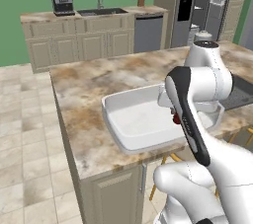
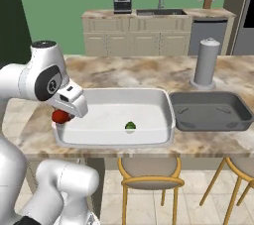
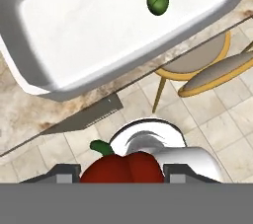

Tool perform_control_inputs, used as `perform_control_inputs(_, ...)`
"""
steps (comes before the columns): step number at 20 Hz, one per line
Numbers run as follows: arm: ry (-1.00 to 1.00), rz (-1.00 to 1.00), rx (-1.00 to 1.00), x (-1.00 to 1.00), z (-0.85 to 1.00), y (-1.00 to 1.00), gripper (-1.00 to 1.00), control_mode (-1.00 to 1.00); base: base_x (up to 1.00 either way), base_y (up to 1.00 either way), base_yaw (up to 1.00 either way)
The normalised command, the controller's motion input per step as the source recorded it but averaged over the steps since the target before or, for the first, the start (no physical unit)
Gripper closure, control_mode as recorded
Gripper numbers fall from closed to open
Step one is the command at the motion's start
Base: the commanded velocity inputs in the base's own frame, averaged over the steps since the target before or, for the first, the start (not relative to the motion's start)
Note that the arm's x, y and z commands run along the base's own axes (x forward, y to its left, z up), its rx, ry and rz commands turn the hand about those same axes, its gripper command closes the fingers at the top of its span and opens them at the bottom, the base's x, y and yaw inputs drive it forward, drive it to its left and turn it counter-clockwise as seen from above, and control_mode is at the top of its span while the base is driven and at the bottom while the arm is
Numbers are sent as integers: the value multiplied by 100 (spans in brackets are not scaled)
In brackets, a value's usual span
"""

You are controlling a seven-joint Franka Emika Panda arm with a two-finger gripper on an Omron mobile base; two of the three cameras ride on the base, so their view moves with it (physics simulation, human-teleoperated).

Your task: Place the cold items (avocado and bell pepper) from the fridge in one tupperware on the dining counter. Place the warm items (kebab skewer and hot dog) in the stove area in another tupperware.

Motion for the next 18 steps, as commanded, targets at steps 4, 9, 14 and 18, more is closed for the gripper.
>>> perform_control_inputs(4, -3, 0, 0, 100, -6, 0, 100, -100, 0, 0, 0)
perform_control_inputs(9, 0, 2, 0, 100, -38, -3, 100, -100, 0, 0, 0)
perform_control_inputs(14, 0, 4, 0, 100, -55, -10, 100, -100, 0, 0, 0)
perform_control_inputs(18, 0, 0, 0, 100, -53, 0, 100, -100, 0, 0, 0)
